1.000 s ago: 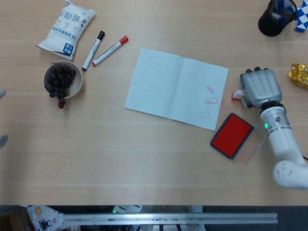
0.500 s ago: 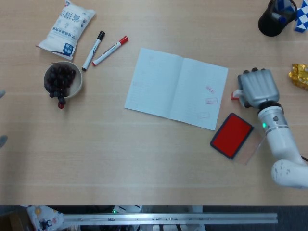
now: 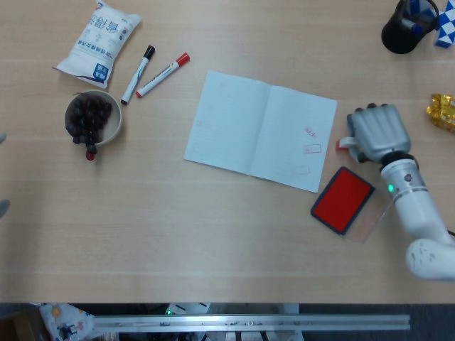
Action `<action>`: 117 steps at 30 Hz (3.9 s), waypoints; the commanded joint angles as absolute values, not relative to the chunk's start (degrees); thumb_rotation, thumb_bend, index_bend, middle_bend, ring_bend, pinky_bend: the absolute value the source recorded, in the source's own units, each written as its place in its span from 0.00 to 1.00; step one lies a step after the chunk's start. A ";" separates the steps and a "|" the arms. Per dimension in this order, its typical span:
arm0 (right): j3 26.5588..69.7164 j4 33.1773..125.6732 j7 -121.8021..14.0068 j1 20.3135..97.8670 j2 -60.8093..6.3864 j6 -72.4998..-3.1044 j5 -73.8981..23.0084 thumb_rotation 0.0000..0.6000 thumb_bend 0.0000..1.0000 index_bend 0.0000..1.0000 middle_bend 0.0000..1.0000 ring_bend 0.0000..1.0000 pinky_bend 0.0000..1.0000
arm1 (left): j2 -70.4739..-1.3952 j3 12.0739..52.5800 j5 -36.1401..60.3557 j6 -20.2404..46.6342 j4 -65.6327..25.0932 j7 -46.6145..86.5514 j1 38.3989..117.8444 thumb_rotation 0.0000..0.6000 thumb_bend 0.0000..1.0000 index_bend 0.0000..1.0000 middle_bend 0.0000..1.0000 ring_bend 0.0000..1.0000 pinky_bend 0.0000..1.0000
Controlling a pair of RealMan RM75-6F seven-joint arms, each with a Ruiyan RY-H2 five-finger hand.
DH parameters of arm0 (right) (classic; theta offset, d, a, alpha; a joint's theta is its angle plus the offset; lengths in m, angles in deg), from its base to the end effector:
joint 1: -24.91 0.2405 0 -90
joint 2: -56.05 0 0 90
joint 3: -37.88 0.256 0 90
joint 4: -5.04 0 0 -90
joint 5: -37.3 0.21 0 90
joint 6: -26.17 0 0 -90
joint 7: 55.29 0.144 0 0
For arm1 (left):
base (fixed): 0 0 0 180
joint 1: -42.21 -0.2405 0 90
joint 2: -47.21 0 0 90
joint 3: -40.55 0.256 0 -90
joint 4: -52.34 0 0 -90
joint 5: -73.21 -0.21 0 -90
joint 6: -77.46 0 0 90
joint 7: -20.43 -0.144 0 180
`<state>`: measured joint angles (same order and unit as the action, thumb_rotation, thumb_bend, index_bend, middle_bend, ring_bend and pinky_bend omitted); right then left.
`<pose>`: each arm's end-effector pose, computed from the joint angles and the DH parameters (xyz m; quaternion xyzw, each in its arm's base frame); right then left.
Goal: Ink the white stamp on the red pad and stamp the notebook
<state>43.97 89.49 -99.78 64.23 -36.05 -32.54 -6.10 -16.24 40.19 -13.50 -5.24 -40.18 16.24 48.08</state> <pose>-0.2088 -0.3174 -0.0373 0.7484 -0.3847 0.1899 0.5058 -0.3126 0.1769 0.1506 -0.6330 -0.3780 -0.3469 0.5797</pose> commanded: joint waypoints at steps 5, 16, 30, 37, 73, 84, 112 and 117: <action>42.07 101.31 -97.40 64.29 -27.23 -30.34 -10.63 1.00 0.34 0.63 0.50 0.38 0.44 | -15.88 40.42 -13.89 -5.53 -41.28 15.58 47.92 1.00 0.12 0.13 0.19 0.20 0.12; 36.57 106.31 -96.95 64.17 -23.20 -28.75 -17.35 1.00 0.40 0.69 0.55 0.46 0.47 | -15.30 40.89 -13.31 -5.04 -42.26 15.19 47.54 1.00 0.12 0.13 0.18 0.20 0.12; 33.33 103.17 -96.73 63.30 -23.91 -28.93 -21.03 1.00 0.42 0.71 0.57 0.48 0.47 | -14.99 41.31 -12.44 -3.71 -42.47 15.11 47.51 1.00 0.12 0.13 0.18 0.20 0.12; 32.89 102.45 -97.71 63.42 -24.17 -28.84 -20.93 1.00 0.42 0.72 0.57 0.48 0.47 | -15.00 41.37 -12.07 -3.19 -42.65 14.84 47.59 1.00 0.12 0.13 0.18 0.20 0.12; 31.96 97.22 -98.61 61.66 -28.15 -29.11 -22.61 1.00 0.42 0.74 0.58 0.49 0.47 | -15.19 41.55 -11.99 -2.91 -42.10 15.33 47.40 1.00 0.12 0.12 0.17 0.20 0.12; 33.32 101.62 -95.06 60.77 -24.50 -30.69 -24.20 1.00 0.42 0.74 0.58 0.49 0.47 | -14.96 41.54 -12.02 -3.20 -42.42 15.41 47.22 1.00 0.12 0.11 0.16 0.20 0.12; 45.14 98.67 -100.34 76.51 -32.25 -25.78 -0.25 1.00 0.47 0.78 0.65 0.54 0.47 | -13.31 42.32 -13.43 -3.84 -44.02 16.06 46.64 1.00 0.12 0.11 0.16 0.20 0.12; 45.25 96.06 -103.55 79.94 -35.06 -26.16 5.21 1.00 0.47 0.79 0.65 0.54 0.47 | -13.16 42.52 -13.53 -3.61 -44.17 15.91 46.63 1.00 0.12 0.11 0.16 0.20 0.12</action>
